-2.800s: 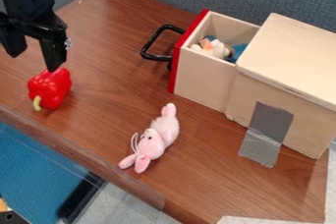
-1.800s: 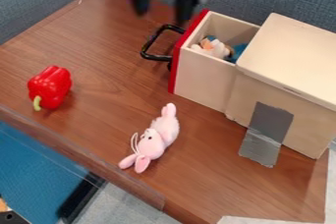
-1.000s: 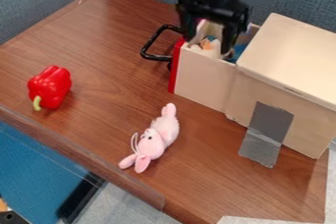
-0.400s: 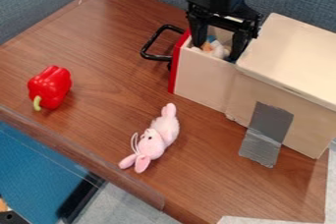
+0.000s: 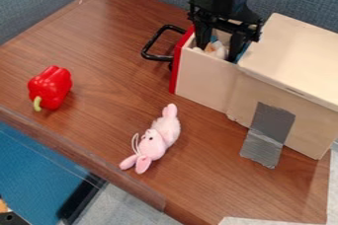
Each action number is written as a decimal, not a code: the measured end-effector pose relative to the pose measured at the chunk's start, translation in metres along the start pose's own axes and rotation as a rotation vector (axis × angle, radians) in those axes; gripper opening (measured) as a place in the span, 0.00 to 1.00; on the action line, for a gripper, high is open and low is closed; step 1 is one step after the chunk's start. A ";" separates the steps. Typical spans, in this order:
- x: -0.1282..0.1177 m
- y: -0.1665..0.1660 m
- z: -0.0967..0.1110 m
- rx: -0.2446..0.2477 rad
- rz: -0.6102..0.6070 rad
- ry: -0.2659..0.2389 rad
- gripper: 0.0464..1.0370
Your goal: Moves the duck from the drawer to the left side of the table
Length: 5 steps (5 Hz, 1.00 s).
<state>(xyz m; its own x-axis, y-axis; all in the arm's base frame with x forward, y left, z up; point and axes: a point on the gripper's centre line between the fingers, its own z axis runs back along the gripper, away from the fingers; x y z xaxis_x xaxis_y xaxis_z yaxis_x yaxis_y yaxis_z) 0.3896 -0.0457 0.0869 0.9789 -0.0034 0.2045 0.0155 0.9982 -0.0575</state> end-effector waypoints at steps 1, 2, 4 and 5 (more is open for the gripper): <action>-0.003 0.003 -0.004 0.019 -0.013 0.011 0.36; -0.005 0.004 -0.005 0.022 -0.019 0.022 0.18; -0.001 0.013 0.023 -0.021 0.000 0.006 0.04; 0.009 0.030 0.066 -0.057 0.055 -0.074 0.04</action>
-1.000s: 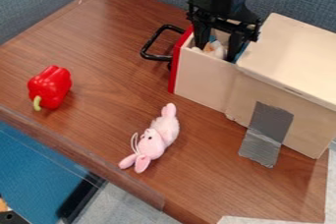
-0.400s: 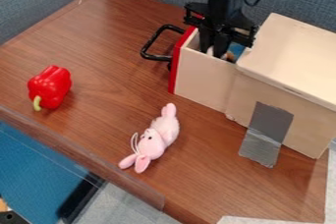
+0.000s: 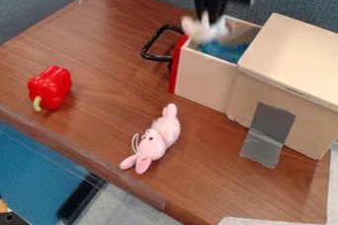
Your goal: Moves the duck from the drawer to the left side of the table
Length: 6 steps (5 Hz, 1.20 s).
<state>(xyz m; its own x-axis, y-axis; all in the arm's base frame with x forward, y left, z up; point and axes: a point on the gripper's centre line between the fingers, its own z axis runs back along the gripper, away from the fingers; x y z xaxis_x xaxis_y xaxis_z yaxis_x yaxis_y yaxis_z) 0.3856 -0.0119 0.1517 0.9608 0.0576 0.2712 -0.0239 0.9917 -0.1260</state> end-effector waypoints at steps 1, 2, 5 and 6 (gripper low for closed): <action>0.003 0.024 0.032 -0.006 0.044 -0.058 0.04; -0.002 0.068 0.044 0.025 0.112 -0.066 0.04; -0.041 0.198 0.005 0.229 0.050 -0.030 0.04; -0.060 0.232 -0.027 0.230 0.028 0.019 0.04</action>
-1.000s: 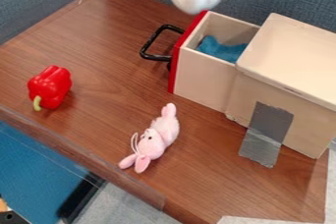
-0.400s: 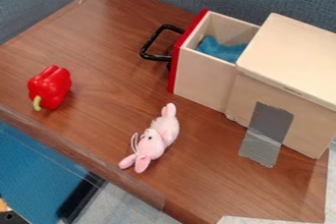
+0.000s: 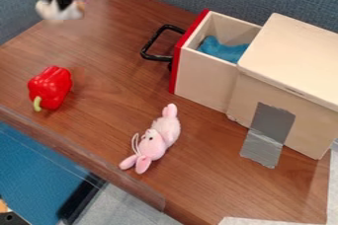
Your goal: Moves the duck from the drawer to the left side of the table
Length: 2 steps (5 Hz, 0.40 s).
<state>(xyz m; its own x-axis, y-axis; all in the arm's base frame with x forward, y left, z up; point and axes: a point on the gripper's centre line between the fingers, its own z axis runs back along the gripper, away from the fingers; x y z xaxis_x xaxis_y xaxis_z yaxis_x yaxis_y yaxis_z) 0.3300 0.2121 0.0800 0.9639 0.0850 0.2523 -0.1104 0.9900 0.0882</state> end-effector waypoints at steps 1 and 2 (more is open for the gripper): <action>-0.015 0.008 -0.027 -0.010 -0.012 0.053 0.04; -0.021 0.013 -0.029 -0.022 -0.016 0.057 0.06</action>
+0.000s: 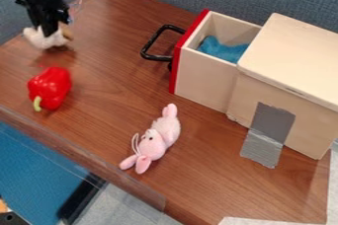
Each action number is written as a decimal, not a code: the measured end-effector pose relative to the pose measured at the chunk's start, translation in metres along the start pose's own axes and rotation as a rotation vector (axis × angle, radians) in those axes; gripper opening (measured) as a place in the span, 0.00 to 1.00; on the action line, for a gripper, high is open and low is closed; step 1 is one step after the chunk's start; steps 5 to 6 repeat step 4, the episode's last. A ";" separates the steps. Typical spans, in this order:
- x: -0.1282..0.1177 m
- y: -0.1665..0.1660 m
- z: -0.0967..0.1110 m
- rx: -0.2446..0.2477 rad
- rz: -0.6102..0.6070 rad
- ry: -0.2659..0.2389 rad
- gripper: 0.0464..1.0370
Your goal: Moves the duck from the drawer to the left side of the table
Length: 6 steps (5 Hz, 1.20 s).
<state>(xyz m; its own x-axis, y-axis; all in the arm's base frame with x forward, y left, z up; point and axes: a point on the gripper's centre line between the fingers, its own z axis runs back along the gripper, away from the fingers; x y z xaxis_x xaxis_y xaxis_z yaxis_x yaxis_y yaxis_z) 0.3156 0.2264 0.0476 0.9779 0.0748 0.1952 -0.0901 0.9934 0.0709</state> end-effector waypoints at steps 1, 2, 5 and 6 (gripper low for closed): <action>0.003 0.002 0.021 -0.025 0.014 -0.050 0.24; 0.005 0.004 0.058 -0.026 0.037 -0.116 0.53; -0.006 -0.001 0.086 -0.046 0.059 -0.095 0.97; -0.006 -0.001 0.086 -0.046 0.059 -0.095 0.97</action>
